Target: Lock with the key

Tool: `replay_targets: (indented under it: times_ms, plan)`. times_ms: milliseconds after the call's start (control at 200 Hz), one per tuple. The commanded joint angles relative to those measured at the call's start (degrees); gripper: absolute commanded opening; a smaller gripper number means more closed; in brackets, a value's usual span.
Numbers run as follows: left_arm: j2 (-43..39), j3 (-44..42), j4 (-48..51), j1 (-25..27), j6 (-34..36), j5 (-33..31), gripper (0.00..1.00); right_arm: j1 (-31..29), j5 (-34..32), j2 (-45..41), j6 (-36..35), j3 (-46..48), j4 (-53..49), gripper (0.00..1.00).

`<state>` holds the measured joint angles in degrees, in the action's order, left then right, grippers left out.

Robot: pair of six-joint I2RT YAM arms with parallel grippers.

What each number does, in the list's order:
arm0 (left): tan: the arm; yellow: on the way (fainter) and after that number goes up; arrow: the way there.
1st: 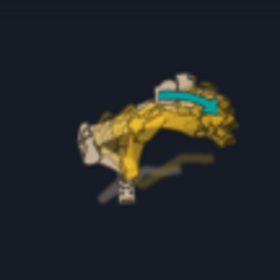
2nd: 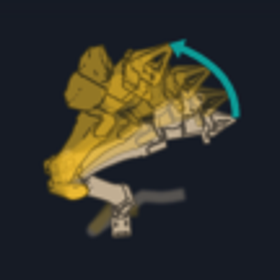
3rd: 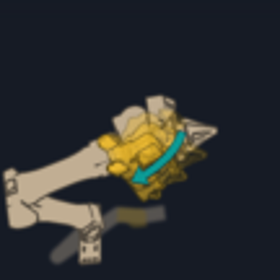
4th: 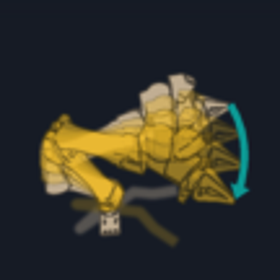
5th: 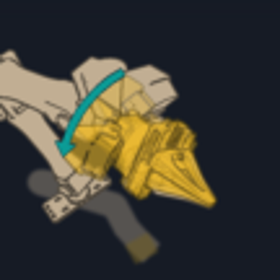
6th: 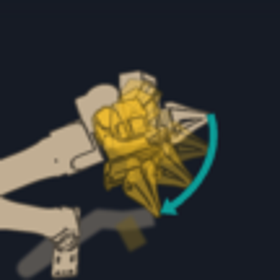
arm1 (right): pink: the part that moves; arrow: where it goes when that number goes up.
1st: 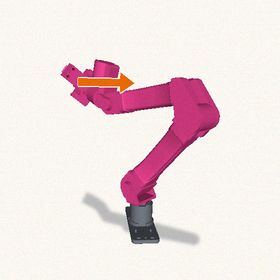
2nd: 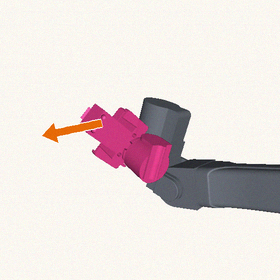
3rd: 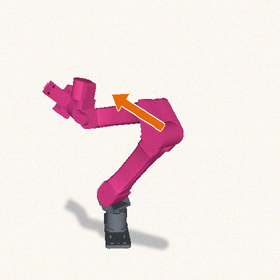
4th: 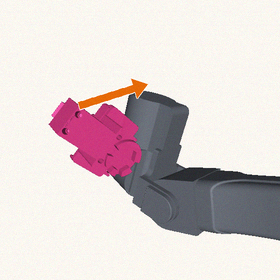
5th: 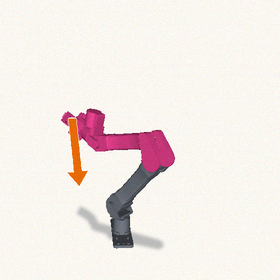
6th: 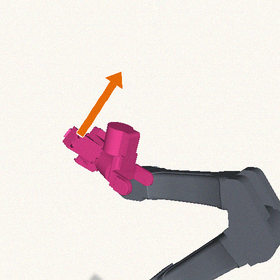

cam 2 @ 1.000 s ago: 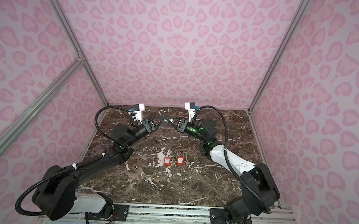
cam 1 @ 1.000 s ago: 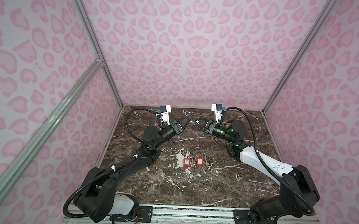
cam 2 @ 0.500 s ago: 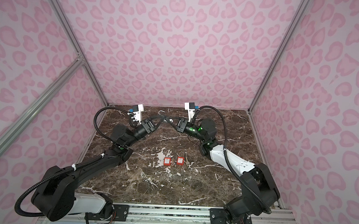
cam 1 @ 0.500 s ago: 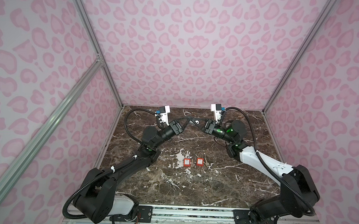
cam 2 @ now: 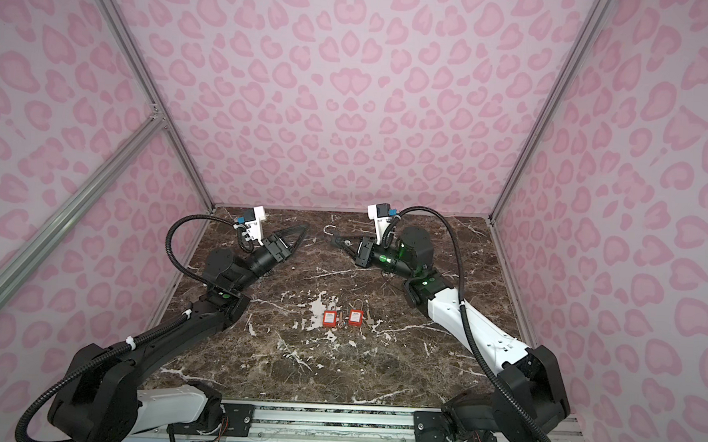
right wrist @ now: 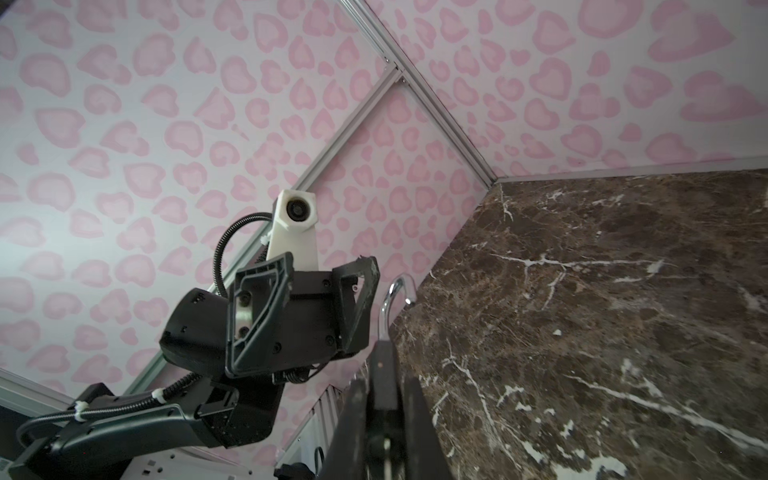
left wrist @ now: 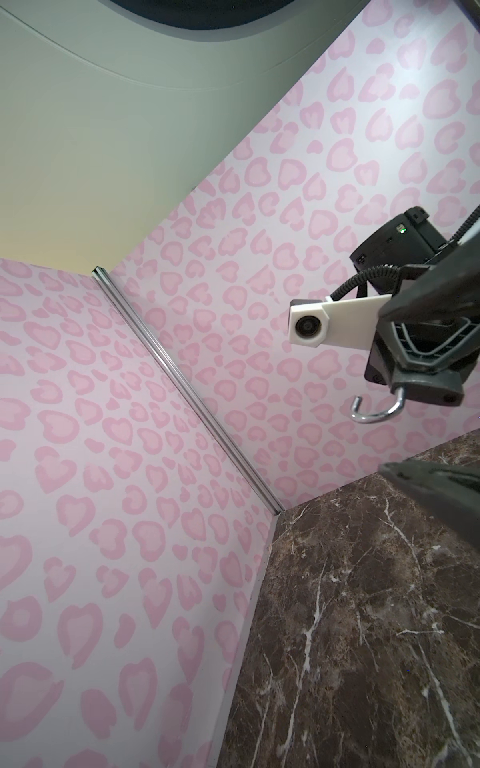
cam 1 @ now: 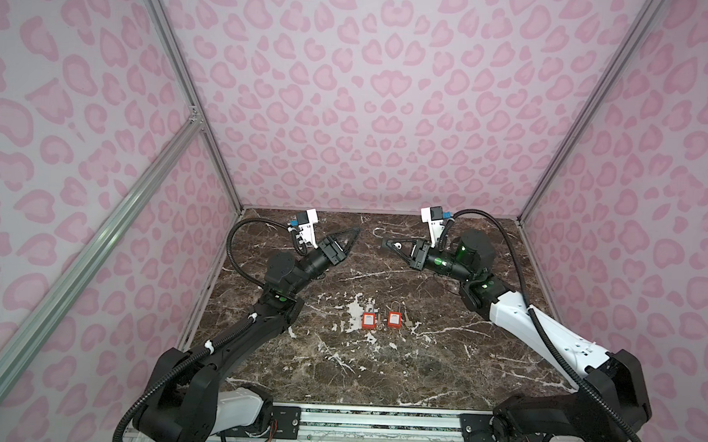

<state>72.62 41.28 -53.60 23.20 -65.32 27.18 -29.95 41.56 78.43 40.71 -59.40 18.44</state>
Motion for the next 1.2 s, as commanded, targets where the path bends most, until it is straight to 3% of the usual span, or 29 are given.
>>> replay_targets:
  times_ms: [0, 370, 575, 1015, 1195]
  plan:
    - [0.77, 1.55, -1.24, -0.13, -0.93, 3.64, 0.55, -0.07, -0.20, -0.13, -8.55, -0.44, -9.25, 0.00]
    - [6.07, 7.04, -1.18, -0.14, -3.55, 12.31, 0.55, -1.40, 4.94, 1.74, -4.98, -1.41, -3.29, 0.00]
    - [7.67, 5.71, -0.58, -0.15, -4.02, 12.28, 0.54, -1.66, 6.46, 1.88, -1.80, -1.90, 0.76, 0.00]
    - [7.16, 5.34, -0.46, -0.09, -4.09, 13.59, 0.53, -0.99, 5.48, 2.21, -2.43, -2.35, 0.35, 0.00]
    - [7.27, 5.46, -0.36, -0.06, -4.16, 14.63, 0.47, 0.74, 6.67, 2.77, 2.85, -0.38, 6.62, 0.00]
